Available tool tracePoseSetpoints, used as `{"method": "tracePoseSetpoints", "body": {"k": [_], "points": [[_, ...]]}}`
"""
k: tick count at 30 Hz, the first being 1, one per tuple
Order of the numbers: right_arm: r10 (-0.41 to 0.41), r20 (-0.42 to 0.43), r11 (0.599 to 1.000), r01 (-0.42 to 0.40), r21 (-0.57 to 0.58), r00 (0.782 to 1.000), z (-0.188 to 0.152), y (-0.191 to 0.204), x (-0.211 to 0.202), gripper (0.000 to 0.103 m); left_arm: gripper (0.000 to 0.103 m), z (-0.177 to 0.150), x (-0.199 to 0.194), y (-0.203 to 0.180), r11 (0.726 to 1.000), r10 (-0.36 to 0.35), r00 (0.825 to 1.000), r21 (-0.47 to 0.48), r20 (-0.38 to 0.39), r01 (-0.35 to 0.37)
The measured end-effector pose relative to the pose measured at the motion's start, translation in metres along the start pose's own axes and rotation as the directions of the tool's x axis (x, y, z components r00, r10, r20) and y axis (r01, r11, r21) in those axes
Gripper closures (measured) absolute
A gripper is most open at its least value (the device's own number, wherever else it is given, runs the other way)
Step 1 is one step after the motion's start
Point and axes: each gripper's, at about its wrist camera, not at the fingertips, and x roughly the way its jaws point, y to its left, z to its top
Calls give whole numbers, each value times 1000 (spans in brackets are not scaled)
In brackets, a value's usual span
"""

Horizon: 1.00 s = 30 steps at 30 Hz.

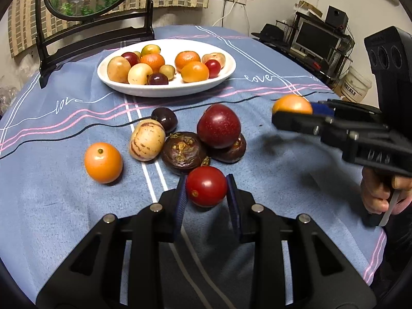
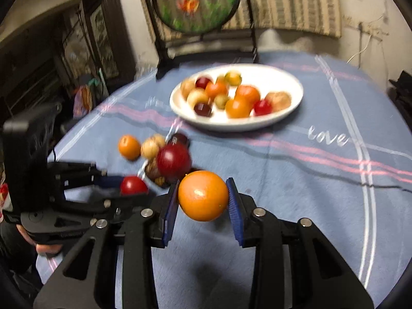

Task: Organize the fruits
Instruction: 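Carry the tomato and orange to the white plate and release both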

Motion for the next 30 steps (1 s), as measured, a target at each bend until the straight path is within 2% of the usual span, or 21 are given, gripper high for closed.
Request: {"method": "tracePoseSetpoints", "body": {"k": [6,12,14,17,20,22,28,30], "points": [[0,61,999,-4,54,998,18,-16,4,66,73,17,-2,11,998,-31,999,-46,9,31],[-13,163,987,-13,159,987,66,-47,22,66,73,80,7,30,997,26,998,-76,54,-22],[-34,182,983,0,184,983,83,-58,39,66,73,104,13,33,996,59,996,-71,73,-54],[-38,169,975,-1,222,985,98,-73,65,66,73,144,30,43,992,108,991,-77,80,-102],[-51,142,972,17,234,989,106,-83,89,66,73,169,49,52,988,123,990,-99,64,-116],[-59,127,971,27,237,990,109,-87,100,66,73,183,66,58,983,161,985,-101,55,-154],[-51,106,974,25,227,993,119,-97,120,66,72,196,106,72,970,203,979,-132,1,-202],[-65,98,977,43,207,993,121,-95,123,60,61,195,111,72,963,241,971,-123,2,-239]]}}
